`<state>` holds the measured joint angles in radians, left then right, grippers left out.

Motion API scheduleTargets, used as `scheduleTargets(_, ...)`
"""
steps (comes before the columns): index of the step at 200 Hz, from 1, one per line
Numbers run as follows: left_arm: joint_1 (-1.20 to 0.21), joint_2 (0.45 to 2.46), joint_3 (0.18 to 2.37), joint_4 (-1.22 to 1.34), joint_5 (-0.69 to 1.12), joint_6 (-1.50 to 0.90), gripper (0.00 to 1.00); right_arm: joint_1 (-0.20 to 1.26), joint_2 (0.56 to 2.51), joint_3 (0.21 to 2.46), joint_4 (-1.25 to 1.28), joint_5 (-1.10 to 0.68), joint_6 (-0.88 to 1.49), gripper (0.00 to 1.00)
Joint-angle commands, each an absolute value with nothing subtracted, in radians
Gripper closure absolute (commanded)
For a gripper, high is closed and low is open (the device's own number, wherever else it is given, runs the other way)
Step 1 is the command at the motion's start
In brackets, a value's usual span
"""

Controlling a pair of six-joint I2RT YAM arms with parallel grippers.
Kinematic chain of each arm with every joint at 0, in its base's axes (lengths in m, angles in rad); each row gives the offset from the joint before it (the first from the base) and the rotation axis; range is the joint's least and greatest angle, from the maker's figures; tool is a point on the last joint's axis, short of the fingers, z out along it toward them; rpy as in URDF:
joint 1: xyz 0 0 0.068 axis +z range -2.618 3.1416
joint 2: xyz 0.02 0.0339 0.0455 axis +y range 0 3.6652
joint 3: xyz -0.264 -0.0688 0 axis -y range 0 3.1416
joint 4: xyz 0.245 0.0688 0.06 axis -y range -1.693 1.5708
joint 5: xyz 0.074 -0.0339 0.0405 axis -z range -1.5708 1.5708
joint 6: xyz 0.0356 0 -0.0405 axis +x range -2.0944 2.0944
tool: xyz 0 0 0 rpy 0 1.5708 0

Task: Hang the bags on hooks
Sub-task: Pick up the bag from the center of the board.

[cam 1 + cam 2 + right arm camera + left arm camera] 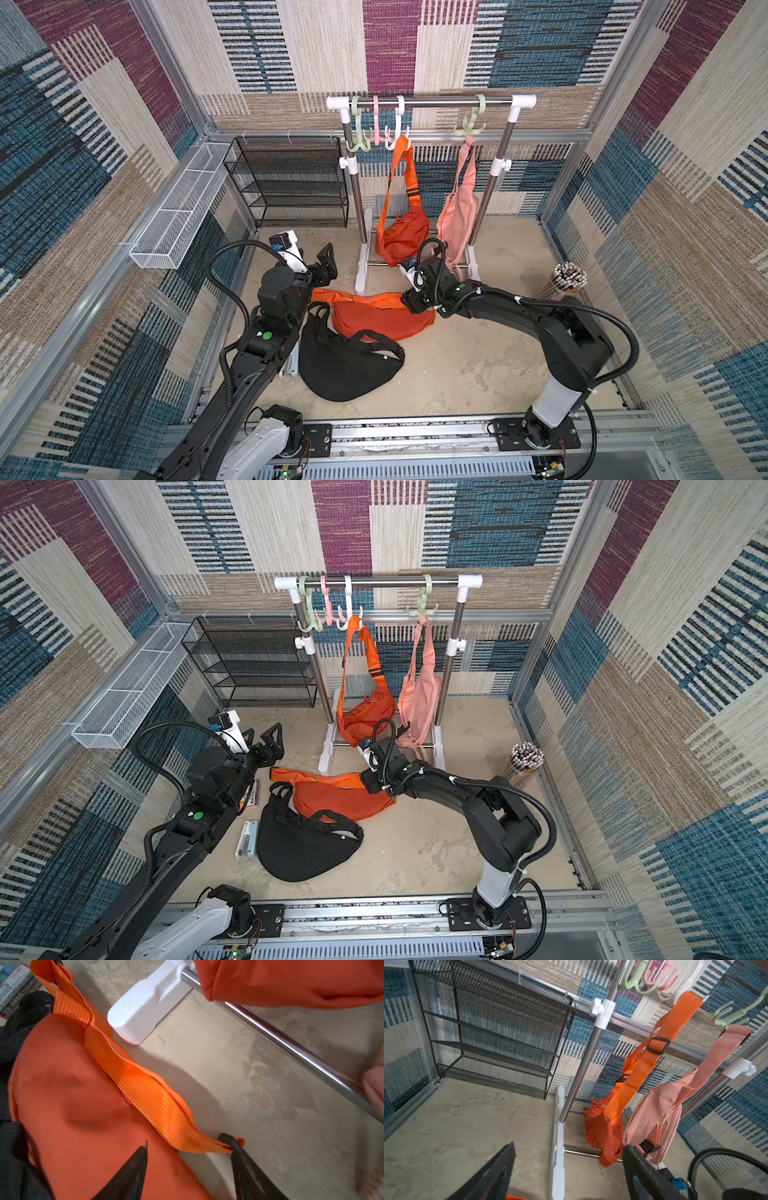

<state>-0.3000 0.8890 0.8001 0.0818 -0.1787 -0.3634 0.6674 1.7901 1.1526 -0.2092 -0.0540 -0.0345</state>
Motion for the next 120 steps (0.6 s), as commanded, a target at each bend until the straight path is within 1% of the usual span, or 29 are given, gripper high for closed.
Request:
scheduleTargets(1, -0.283, 0.872, 0.783, 0.067, -0.154, -0.393, 0.16, 0.668, 1.868, 1.236, -0.255, -0.076, -0.126, 0.33)
scheduleTargets(32, -0.258, 0.871, 0.777, 0.064, -0.121, -0.396, 0.16, 0.669, 1.983, 1.354, -0.303, -0.099, -0.181, 0.33)
scheduleTargets(54, -0.237, 0.867, 0.787, 0.055, -0.098, -0.385, 0.16, 0.667, 2.035, 1.384, -0.323, -0.074, -0.220, 0.33)
scheduleTargets(81, -0.212, 0.867, 0.790, 0.053, -0.069, -0.387, 0.15, 0.666, 2.065, 1.397, -0.342, -0.097, -0.268, 0.33)
scheduleTargets(86, -0.208, 0.866, 0.790, 0.055, -0.061, -0.389, 0.15, 0.666, 2.068, 1.397, -0.341, -0.097, -0.267, 0.35)
scheduleTargets(96, -0.200, 0.869, 0.790, 0.060, -0.046, -0.393, 0.15, 0.667, 2.076, 1.402, -0.345, -0.111, -0.270, 0.48)
scheduleTargets(120, -0.190, 0.882, 0.789, 0.070, -0.019, -0.380, 0.15, 0.666, 2.089, 1.415, -0.341, -0.109, -0.259, 0.84)
